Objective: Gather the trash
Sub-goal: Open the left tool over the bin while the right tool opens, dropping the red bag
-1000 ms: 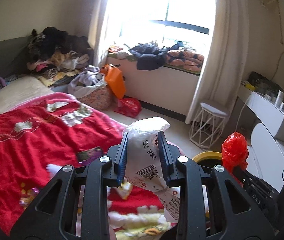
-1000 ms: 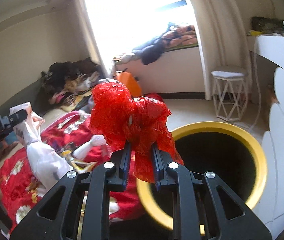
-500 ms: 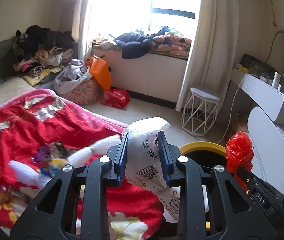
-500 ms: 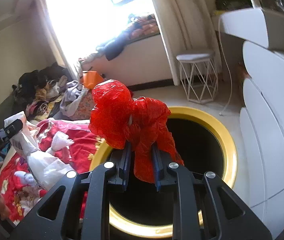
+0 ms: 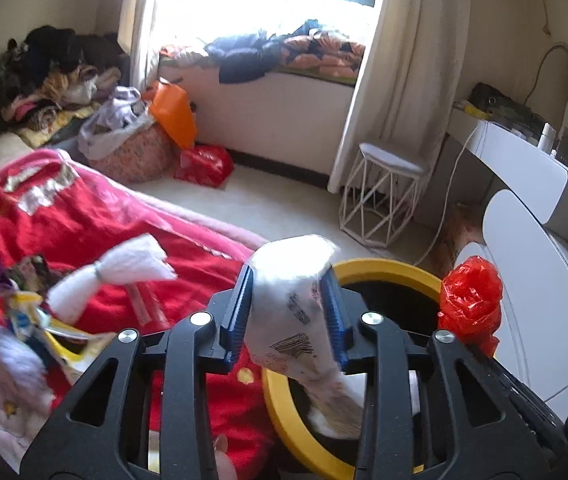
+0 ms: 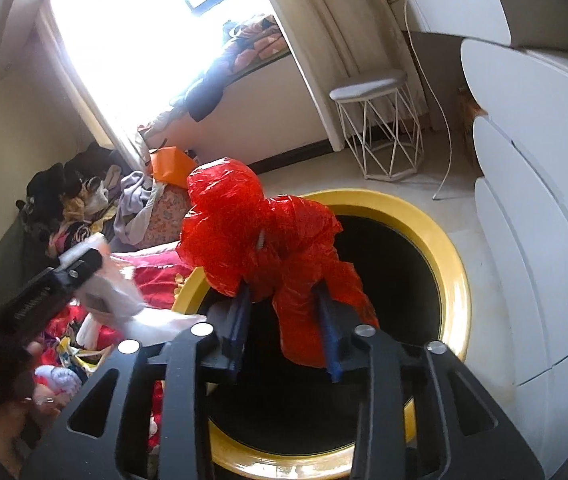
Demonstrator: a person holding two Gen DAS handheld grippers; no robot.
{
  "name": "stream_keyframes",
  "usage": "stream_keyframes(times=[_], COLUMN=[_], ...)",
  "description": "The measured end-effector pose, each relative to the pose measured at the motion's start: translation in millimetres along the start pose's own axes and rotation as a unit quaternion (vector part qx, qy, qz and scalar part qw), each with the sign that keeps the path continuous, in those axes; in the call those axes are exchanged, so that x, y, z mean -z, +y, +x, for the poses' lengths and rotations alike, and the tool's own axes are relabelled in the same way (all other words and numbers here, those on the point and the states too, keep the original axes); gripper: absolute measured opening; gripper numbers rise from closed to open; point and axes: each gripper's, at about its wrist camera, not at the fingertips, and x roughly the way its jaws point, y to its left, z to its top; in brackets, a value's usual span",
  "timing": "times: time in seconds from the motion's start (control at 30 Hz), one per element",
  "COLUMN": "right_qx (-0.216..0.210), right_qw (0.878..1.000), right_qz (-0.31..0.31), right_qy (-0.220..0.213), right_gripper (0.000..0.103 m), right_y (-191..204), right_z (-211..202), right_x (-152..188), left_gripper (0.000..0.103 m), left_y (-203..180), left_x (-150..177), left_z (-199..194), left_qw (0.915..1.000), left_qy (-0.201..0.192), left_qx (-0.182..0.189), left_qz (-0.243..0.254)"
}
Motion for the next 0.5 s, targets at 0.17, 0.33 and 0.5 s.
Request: stream_keyframes(times=[0.17,0.33,0.5], right_qx=[0.003,0.005,0.012], right_qw=[1.0,1.0,1.0], right_qz=[0.014,0.004,-0.02], right_qy=[0.007,0.01,-0.002], right_gripper=[0.049,0.059,0.065], right_y=[-4.5,0.1,7.2], right_z=[3.7,6.0,1.2], right_x=[-0.1,1.1,1.5], left_gripper=[0.076,0.09,0.092], left_y=[6.5,12.8,25.9], left_x=[6.2,7.5,9.8], left_z=[-6.3,-22.1,-44.5], left_qw=[0.9993,0.999,0.9988], left_qy=[0.0,-0.014,-0.033], left_qx=[0.033,0.039,0.025], left_qz=[-0.017,-0.018,-0.028])
